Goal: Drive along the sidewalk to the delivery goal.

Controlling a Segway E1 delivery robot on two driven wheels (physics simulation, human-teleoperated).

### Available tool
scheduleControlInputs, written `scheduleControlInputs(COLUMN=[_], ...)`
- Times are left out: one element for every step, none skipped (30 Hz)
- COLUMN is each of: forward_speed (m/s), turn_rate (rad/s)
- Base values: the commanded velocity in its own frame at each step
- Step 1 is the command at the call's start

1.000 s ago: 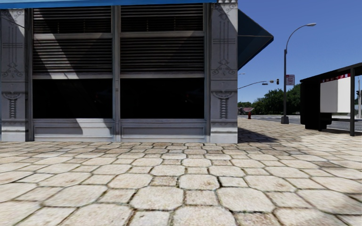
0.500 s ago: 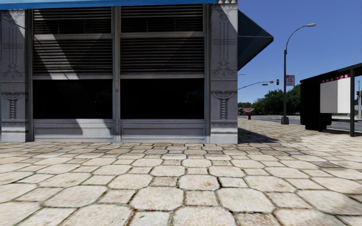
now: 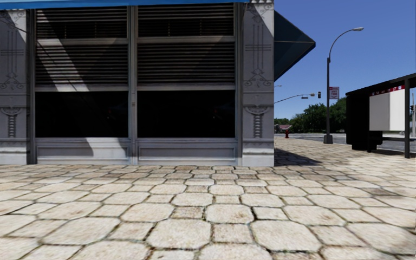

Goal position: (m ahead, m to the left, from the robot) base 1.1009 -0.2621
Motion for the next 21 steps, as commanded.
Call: scheduleControlInputs(forward_speed=[0.63, 0.75, 0.85, 0.94, 1.01, 1.01, 1.04, 1.09, 1.16, 1.19, 1.19, 1.19, 1.2, 1.2, 1.2, 1.2, 1.2, 1.2, 1.2, 1.2, 1.2], turn_rate=[0.0, 0.0, 0.0, 0.0, 0.0, 0.0, 0.0, 0.0, 0.0, 0.0, 0.0, 0.0, 0.0, 0.0, 0.0, 0.0, 0.0, 0.0, 0.0, 0.0, 0.0])
